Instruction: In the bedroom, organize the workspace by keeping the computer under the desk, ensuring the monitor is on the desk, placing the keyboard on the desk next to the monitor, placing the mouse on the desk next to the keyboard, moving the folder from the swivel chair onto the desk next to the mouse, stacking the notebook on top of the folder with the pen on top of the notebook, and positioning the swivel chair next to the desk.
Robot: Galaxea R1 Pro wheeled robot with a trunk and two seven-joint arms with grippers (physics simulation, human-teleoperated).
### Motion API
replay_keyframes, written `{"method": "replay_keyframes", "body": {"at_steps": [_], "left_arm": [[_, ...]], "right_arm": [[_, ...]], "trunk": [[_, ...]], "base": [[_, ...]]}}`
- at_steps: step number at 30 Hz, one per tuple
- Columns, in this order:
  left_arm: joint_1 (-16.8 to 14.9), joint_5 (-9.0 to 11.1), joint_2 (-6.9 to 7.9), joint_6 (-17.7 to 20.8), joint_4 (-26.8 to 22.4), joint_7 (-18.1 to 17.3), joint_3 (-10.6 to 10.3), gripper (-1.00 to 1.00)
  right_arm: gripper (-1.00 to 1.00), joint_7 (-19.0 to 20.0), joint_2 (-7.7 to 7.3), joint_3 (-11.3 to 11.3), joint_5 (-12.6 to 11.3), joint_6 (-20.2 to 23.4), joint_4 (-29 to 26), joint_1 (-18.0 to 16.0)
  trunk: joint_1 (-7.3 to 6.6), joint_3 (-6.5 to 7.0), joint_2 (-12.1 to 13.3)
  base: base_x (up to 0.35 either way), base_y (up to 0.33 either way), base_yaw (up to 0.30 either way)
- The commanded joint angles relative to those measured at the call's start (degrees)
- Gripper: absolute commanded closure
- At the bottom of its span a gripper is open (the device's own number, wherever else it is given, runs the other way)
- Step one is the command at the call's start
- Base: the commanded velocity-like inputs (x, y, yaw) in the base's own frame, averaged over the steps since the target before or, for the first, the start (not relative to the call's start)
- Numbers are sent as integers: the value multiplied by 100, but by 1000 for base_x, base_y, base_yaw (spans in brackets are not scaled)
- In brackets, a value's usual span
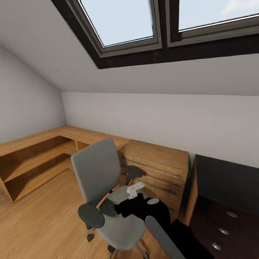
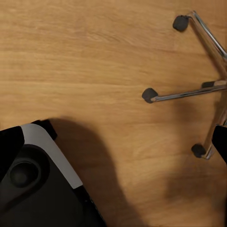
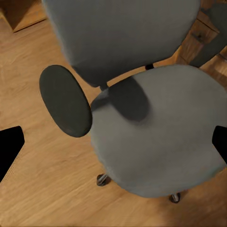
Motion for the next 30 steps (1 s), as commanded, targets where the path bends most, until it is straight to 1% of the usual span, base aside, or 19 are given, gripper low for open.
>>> {"method": "replay_keyframes", "body": {"at_steps": [1, 30], "left_arm": [[-4, 46, 7, -45, -11, 20, -25, -100], [-4, 88, 4, -31, -14, 24, -17, -100]], "right_arm": [[-100, -61, -4, 11, -55, 7, -7, -6], [-100, -79, 0, 36, -55, 25, -7, -6]], "trunk": [[1, -6, -4], [1, -6, -4]], "base": [[0, 73, 279], [0, 10, 279]]}}
